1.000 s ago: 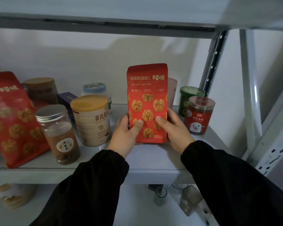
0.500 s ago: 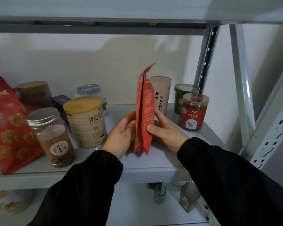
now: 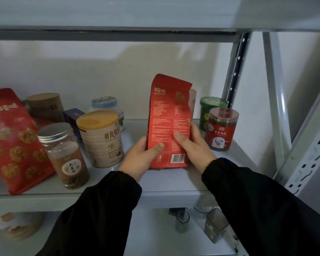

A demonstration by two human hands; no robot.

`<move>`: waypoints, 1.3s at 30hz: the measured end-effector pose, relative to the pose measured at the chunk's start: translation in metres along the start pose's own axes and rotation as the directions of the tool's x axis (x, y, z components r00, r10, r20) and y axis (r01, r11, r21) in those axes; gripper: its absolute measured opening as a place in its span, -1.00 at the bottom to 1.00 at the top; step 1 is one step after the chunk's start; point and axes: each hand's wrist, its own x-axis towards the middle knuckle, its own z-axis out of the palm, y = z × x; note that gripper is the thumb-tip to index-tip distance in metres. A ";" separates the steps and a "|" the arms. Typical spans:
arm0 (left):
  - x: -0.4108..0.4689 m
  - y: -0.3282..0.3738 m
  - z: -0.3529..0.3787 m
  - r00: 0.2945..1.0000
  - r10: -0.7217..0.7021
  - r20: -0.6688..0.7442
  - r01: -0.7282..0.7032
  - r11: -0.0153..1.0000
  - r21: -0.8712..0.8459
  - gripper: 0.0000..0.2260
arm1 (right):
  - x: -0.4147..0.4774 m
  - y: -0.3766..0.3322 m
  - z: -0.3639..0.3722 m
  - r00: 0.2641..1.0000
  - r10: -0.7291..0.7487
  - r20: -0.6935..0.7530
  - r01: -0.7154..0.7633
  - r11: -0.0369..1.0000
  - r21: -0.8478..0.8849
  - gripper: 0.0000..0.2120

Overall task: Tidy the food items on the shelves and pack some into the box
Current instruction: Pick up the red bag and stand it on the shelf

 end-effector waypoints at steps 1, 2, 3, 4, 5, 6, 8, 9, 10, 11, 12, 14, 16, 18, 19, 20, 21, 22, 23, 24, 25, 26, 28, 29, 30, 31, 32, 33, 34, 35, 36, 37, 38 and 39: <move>0.000 0.000 0.000 1.000 -0.003 -0.015 0.003 1.000 -0.006 -0.60 | 0.000 -0.001 0.000 1.000 -0.003 -0.015 0.003 1.000 0.008 -0.50; 0.001 0.000 0.000 1.000 -0.004 -0.024 0.004 1.000 -0.009 -0.63 | 0.000 -0.002 0.000 1.000 -0.010 -0.025 0.010 1.000 0.009 -0.52; 0.001 0.000 0.000 0.999 -0.006 -0.032 0.006 1.000 -0.015 -0.67 | 0.000 -0.002 0.000 0.999 -0.016 -0.029 0.016 1.000 0.005 -0.51; 0.001 0.000 0.000 0.999 -0.011 -0.036 0.011 1.000 -0.015 -0.70 | -0.001 -0.002 0.000 0.999 -0.022 -0.035 0.022 1.000 -0.001 -0.50; 0.002 -0.001 0.000 0.999 -0.016 -0.038 0.015 1.000 -0.016 -0.72 | -0.001 -0.003 0.000 0.999 -0.030 -0.039 0.030 1.000 -0.008 -0.48; 0.002 -0.002 0.000 0.999 -0.020 -0.037 0.020 1.000 -0.014 -0.73 | -0.001 -0.003 0.000 0.998 -0.039 -0.040 0.038 0.999 -0.015 -0.46; 0.003 -0.002 0.001 0.999 -0.025 -0.038 0.025 1.000 -0.012 -0.73 | -0.001 -0.003 0.000 0.998 -0.045 -0.045 0.044 0.999 -0.019 -0.44; 0.003 -0.002 0.001 0.999 -0.025 -0.038 0.024 1.000 -0.011 -0.73 | -0.001 -0.002 0.000 0.998 -0.046 -0.047 0.045 0.999 -0.023 -0.43; 0.003 -0.002 0.001 0.999 -0.026 -0.038 0.025 1.000 -0.008 -0.72 | -0.001 -0.002 0.000 0.998 -0.051 -0.046 0.050 0.998 -0.028 -0.43; 0.003 -0.002 0.001 0.999 -0.028 -0.041 0.028 1.000 -0.007 -0.72 | -0.001 -0.002 0.000 0.997 -0.056 -0.045 0.055 0.998 -0.031 -0.42; 0.003 -0.002 0.001 0.998 -0.031 -0.046 0.031 1.000 0.000 -0.72 | 0.000 -0.001 -0.001 0.997 -0.060 -0.046 0.058 0.998 -0.032 -0.43; 0.003 -0.003 0.001 0.998 -0.035 -0.053 0.035 0.999 0.010 -0.70 | 0.000 -0.001 -0.001 0.997 -0.062 -0.046 0.060 0.998 -0.035 -0.43; 0.004 -0.002 0.000 0.998 -0.035 -0.059 0.038 0.998 0.049 -0.71 | 0.000 -0.002 -0.001 0.997 -0.065 -0.052 0.062 0.997 -0.045 -0.44; 0.004 -0.004 -0.001 0.997 -0.018 -0.073 0.026 0.993 0.119 -0.77 | 0.000 -0.001 -0.001 0.995 -0.075 -0.064 0.071 0.996 -0.057 -0.44; 0.005 -0.005 -0.003 0.996 -0.003 -0.088 0.016 0.989 0.146 -0.80 | 0.000 -0.001 -0.001 0.994 -0.079 -0.072 0.075 0.996 -0.056 -0.44; 0.006 -0.005 -0.003 0.994 0.013 -0.109 0.006 0.986 0.168 -0.81 | 0.001 0.000 -0.002 0.994 -0.082 -0.078 0.078 0.996 -0.048 -0.44; 0.007 -0.006 -0.003 0.991 0.029 -0.132 -0.005 0.983 0.181 -0.79 | 0.001 0.000 -0.001 0.993 -0.084 -0.082 0.081 0.996 -0.040 -0.47; 0.009 -0.007 -0.004 0.985 0.040 -0.165 -0.007 0.980 0.197 -0.76 | 0.001 0.001 -0.002 0.993 -0.089 -0.082 0.086 0.995 -0.044 -0.51; 0.011 -0.009 -0.005 0.977 0.058 -0.207 -0.014 0.979 0.204 -0.73 | 0.001 0.001 -0.002 0.993 -0.092 -0.080 0.088 0.995 -0.055 -0.54; 0.013 -0.011 -0.007 0.966 0.067 -0.249 -0.016 0.980 0.200 -0.71 | 0.001 0.003 -0.002 0.993 -0.092 -0.076 0.087 0.994 -0.073 -0.54; 0.015 -0.012 -0.007 0.958 0.066 -0.278 -0.014 0.983 0.185 -0.70 | 0.002 0.003 -0.002 0.993 -0.096 -0.071 0.090 0.993 -0.082 -0.52; 0.016 -0.012 -0.008 0.955 0.057 -0.290 -0.006 0.984 0.176 -0.69 | 0.002 0.003 -0.003 0.993 -0.100 -0.066 0.094 0.992 -0.088 -0.49; 0.020 -0.014 -0.009 0.958 0.073 -0.279 -0.001 0.968 0.249 -0.71 | 0.001 0.003 -0.003 0.994 -0.094 -0.060 0.089 0.992 -0.091 -0.41; 0.019 -0.013 -0.008 0.960 0.084 -0.266 0.001 0.953 0.304 -0.77 | 0.000 0.002 -0.002 0.995 -0.087 -0.046 0.084 0.994 -0.077 -0.41; 0.015 -0.009 -0.007 0.962 0.098 -0.256 -0.013 0.949 0.315 -0.88 | 0.000 0.001 -0.002 0.997 -0.077 -0.027 0.076 0.996 -0.039 -0.48; 0.012 -0.006 -0.005 0.968 0.095 -0.233 -0.026 0.959 0.283 -0.95 | 0.000 0.000 -0.001 0.998 -0.057 -0.010 0.057 0.998 0.034 -0.58; 0.010 -0.006 -0.005 0.978 0.089 -0.189 -0.041 0.969 0.245 -0.76 | -0.001 0.000 0.000 0.999 -0.035 0.019 0.033 0.995 0.098 -0.66; 0.009 -0.007 -0.005 0.987 0.073 -0.144 -0.045 0.981 0.191 -0.54 | -0.001 -0.001 0.002 0.999 -0.020 0.047 0.014 0.991 0.136 -0.67; 0.007 -0.006 -0.005 0.992 0.055 -0.116 -0.036 0.986 0.162 -0.37 | -0.001 0.001 0.003 0.997 -0.011 0.077 0.002 0.993 0.122 -0.67; 0.007 -0.006 -0.004 0.993 0.052 -0.102 -0.034 0.985 0.172 -0.28 | -0.001 0.002 0.004 0.995 -0.005 0.098 -0.003 0.997 0.083 -0.67; 0.007 -0.007 -0.004 0.994 0.057 -0.091 -0.037 0.977 0.208 -0.27 | 0.000 0.004 0.003 0.994 -0.015 0.104 0.014 1.000 0.009 -0.66; 0.007 -0.007 -0.004 0.994 0.055 -0.090 -0.033 0.972 0.231 -0.33 | 0.000 0.005 0.003 0.994 -0.041 0.102 0.049 0.996 -0.069 -0.63; 0.006 -0.005 -0.003 0.992 0.055 -0.110 -0.029 0.974 0.225 -0.42 | 0.001 0.007 0.001 0.993 -0.081 0.090 0.094 0.983 -0.160 -0.60; 0.008 -0.006 -0.004 0.988 0.059 -0.144 -0.030 0.979 0.199 -0.52 | 0.003 0.007 -0.001 0.991 -0.111 0.075 0.125 0.967 -0.222 -0.56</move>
